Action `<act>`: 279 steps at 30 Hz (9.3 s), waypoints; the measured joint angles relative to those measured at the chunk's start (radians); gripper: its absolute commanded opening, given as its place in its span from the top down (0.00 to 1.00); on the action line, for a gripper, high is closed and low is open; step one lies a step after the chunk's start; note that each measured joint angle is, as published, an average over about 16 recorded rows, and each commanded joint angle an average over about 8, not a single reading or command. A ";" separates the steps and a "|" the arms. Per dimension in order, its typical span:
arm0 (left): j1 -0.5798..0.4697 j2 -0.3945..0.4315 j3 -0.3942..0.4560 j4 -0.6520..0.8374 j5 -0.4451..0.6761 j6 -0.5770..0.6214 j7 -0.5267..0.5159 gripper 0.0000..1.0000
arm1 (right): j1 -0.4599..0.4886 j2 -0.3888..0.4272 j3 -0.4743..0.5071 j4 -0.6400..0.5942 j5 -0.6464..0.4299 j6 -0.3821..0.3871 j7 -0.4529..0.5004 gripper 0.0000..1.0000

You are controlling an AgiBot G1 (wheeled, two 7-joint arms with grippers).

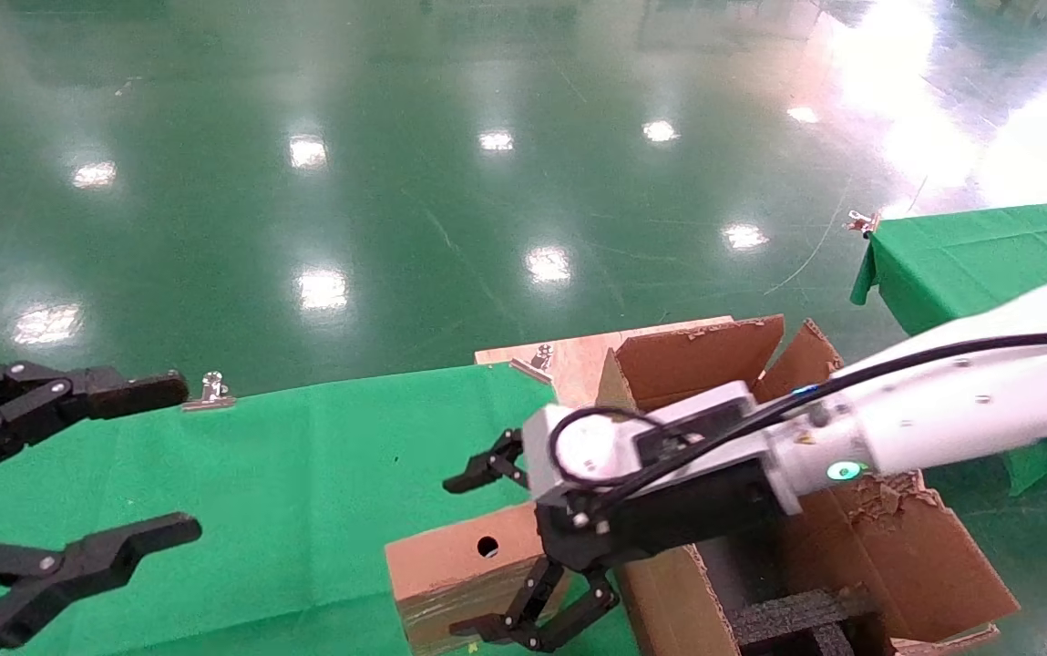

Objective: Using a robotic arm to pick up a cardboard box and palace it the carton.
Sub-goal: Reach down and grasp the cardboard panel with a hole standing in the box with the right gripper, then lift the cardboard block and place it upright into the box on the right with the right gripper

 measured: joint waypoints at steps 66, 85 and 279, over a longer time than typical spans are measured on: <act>0.000 0.000 0.001 0.000 -0.001 0.000 0.000 0.00 | 0.278 -0.251 -0.321 -0.120 -0.436 -0.042 -0.081 1.00; 0.000 0.000 0.001 0.001 -0.001 0.000 0.001 0.00 | 0.622 -0.241 -0.393 -0.386 -0.258 -0.074 -0.292 1.00; -0.001 -0.002 0.005 0.001 -0.004 -0.002 0.003 0.00 | 0.356 -0.001 -1.524 -0.774 0.274 0.812 0.612 0.00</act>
